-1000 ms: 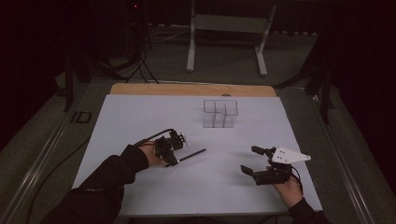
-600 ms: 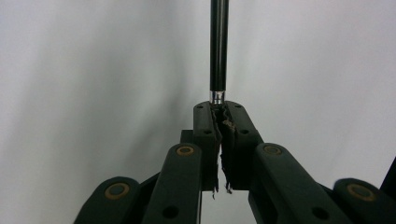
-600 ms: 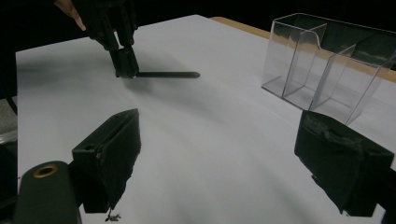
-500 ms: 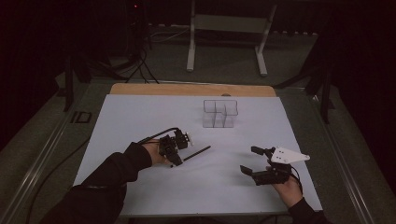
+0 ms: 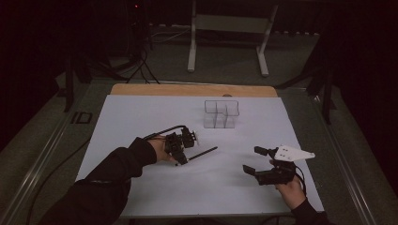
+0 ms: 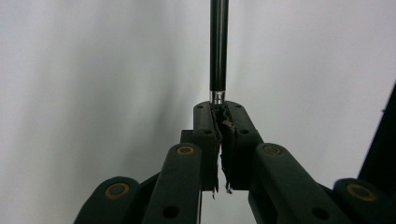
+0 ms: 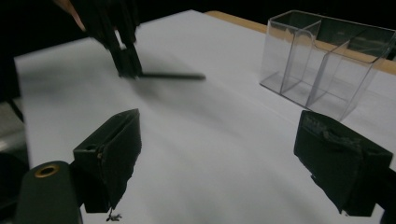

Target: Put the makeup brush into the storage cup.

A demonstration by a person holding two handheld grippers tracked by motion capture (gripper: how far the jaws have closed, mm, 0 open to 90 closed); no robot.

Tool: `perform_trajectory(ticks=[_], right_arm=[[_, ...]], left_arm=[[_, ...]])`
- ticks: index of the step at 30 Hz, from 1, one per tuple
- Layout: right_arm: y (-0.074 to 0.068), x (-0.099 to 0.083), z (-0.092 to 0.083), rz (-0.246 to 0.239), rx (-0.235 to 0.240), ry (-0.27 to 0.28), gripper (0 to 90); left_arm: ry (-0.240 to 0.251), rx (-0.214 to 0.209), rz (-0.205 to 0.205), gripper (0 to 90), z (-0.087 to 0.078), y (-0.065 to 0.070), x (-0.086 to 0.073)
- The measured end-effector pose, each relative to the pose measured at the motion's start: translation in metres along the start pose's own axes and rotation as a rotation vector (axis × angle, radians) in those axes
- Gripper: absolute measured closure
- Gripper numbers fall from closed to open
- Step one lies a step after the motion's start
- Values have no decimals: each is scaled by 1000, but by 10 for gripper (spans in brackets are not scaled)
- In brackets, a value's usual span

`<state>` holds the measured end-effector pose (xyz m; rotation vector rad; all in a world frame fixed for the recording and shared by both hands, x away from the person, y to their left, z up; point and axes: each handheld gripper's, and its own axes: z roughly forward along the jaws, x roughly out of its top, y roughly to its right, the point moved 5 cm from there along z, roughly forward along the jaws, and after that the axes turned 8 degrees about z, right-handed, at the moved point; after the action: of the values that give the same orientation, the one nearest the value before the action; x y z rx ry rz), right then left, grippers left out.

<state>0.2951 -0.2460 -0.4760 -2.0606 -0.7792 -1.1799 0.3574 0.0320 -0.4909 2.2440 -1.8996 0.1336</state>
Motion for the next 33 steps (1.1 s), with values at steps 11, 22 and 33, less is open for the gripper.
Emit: perform_trajectory(ticks=[11,22,33], right_arm=[[-19,16,2,-192,-33,-63,169],[-50,4,27,-559,-97,-165,392],[-76,-7,48,-848,-166,-225,518]], left_arm=[[-63,-33,58,866,5,1,28],[-97,-71,90,866,17,5,46],[-91,-82,97,866,16,10,55]])
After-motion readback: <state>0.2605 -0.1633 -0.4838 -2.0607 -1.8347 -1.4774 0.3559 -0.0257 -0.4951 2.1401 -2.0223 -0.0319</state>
